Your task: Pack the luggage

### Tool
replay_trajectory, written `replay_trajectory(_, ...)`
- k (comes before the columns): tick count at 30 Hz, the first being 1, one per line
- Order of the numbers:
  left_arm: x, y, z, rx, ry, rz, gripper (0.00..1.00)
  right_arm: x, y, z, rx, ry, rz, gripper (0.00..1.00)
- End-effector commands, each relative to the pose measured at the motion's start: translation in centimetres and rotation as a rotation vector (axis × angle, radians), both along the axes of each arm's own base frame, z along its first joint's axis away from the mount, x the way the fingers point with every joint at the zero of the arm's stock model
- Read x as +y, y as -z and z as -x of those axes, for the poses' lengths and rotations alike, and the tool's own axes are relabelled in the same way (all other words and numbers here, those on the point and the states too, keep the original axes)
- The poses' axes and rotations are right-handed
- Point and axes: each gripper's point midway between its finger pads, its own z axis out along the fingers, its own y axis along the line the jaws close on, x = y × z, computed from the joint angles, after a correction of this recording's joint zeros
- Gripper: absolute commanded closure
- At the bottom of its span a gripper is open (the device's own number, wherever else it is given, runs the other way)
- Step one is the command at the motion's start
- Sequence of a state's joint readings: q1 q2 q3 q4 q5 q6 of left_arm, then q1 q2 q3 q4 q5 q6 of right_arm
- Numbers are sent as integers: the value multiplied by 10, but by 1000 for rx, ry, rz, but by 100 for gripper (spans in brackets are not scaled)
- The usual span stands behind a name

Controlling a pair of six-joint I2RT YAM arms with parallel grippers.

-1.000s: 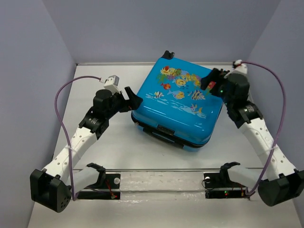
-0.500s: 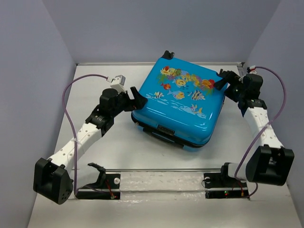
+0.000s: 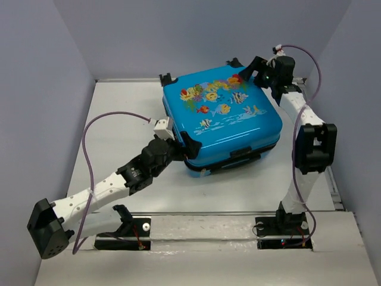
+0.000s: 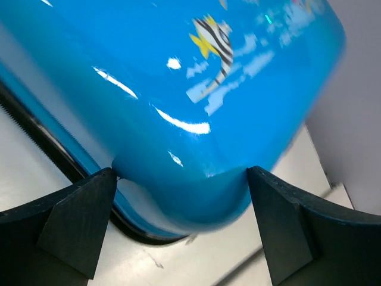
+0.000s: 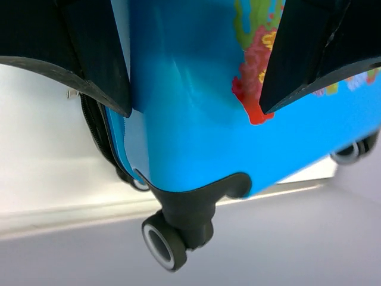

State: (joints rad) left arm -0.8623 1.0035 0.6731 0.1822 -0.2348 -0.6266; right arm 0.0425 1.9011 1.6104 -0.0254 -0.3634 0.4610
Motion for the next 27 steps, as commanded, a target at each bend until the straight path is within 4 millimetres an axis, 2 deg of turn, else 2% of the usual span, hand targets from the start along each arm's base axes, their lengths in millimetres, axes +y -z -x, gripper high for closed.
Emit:
replay_trajectory(1,-84,-41,83,21,388,212,1,190,-11,88,223,-651,-279,6)
replay_trajectory(3,-90,-54,86,-1,404,222,1,202,-20,85,219,-694,-306,4)
replay_trajectory(4,-92,-56,87,-9,412,216,1,213,-30,80,210,-718,-327,4)
replay_trajectory(6,-96,-70,81,-39,398,209,1,230,-53,82,168,-771,-336,3)
replay_trajectory(9,-99,-87,74,-82,387,202,1,235,-81,82,111,-793,-337,3)
replay_trajectory(10,-99,-92,69,-98,364,190,1,236,-91,83,95,-797,-341,3)
replay_trajectory(11,-100,-109,62,-137,348,182,1,235,-113,85,49,-803,-336,3)
replay_trajectory(13,-93,-115,48,-157,275,135,1,232,-137,89,-16,-803,-318,2)
replay_trajectory(14,-89,-128,40,-184,251,134,1,227,-164,97,-77,-798,-305,2)
replay_trajectory(18,-68,-130,11,-172,184,132,1,212,-213,111,-210,-765,-262,0)
replay_trajectory(20,-60,-124,0,-157,166,117,1,200,-247,138,-300,-762,-228,1)
replay_trajectory(21,-58,-119,-2,-148,162,109,1,200,-233,130,-277,-743,-212,3)
replay_trajectory(22,-57,-117,-1,-142,166,106,1,189,-249,147,-335,-719,-162,5)
replay_trajectory(23,-54,-118,3,-142,168,113,1,182,-249,154,-351,-693,-135,7)
replay_trajectory(24,-52,-119,6,-140,177,125,1,176,-205,148,-258,-632,-100,9)
replay_trajectory(25,-49,-131,19,-159,210,164,1,156,-230,176,-355,-578,-50,17)
replay_trajectory(26,-47,-126,25,-158,222,158,1,138,-221,175,-352,-454,-18,29)
replay_trajectory(27,-45,-126,32,-160,230,158,1,125,-210,185,-355,-401,-2,43)
